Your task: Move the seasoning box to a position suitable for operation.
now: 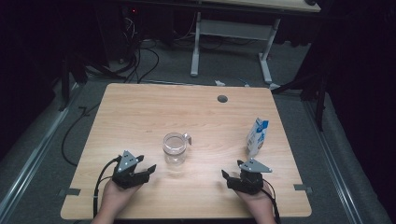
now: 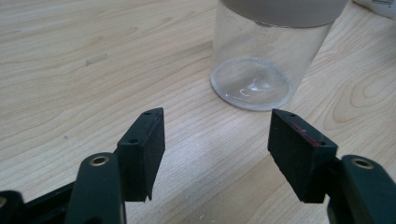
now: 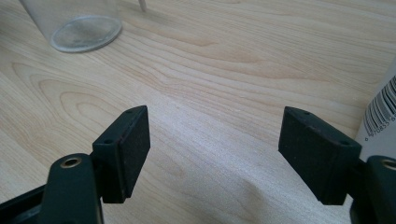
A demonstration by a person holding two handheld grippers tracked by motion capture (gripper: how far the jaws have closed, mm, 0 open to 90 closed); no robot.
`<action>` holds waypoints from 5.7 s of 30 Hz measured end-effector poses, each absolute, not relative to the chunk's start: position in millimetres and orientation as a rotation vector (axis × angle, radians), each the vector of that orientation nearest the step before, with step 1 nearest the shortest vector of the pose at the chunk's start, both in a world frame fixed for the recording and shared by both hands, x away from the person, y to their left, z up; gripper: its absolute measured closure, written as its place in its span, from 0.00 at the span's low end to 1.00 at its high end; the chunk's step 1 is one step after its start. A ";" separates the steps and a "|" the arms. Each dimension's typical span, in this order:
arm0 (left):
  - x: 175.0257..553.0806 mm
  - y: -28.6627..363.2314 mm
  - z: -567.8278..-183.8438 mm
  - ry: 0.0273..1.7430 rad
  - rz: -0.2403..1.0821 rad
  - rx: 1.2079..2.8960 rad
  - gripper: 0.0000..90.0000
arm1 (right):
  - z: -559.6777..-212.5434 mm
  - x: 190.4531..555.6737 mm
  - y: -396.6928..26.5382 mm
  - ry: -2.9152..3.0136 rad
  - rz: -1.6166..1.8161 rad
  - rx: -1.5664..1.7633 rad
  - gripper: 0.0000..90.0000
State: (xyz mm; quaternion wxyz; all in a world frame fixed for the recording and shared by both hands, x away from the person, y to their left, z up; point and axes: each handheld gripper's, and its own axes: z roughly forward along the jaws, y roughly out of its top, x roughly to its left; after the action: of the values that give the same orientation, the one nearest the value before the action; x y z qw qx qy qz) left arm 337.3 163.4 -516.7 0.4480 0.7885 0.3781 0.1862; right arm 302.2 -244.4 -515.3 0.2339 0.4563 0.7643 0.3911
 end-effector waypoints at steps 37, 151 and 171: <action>339.0 161.3 -514.9 0.913 0.404 1.898 0.59 | -517.9 300.6 -244.9 2.096 1.091 1.233 0.42; 306.8 61.7 -502.6 0.785 0.453 1.851 1.00 | -521.7 302.3 -244.5 2.097 1.075 1.284 0.39; 304.8 56.0 -497.3 0.756 0.430 1.860 0.93 | -521.1 302.1 -247.5 2.084 1.081 1.288 0.39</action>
State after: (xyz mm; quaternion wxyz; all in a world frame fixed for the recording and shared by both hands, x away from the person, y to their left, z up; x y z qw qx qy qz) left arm 304.8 56.0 -497.3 0.5178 0.7750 0.3149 0.1791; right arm 302.1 -247.5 -521.1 0.2297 0.4680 0.7575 0.3930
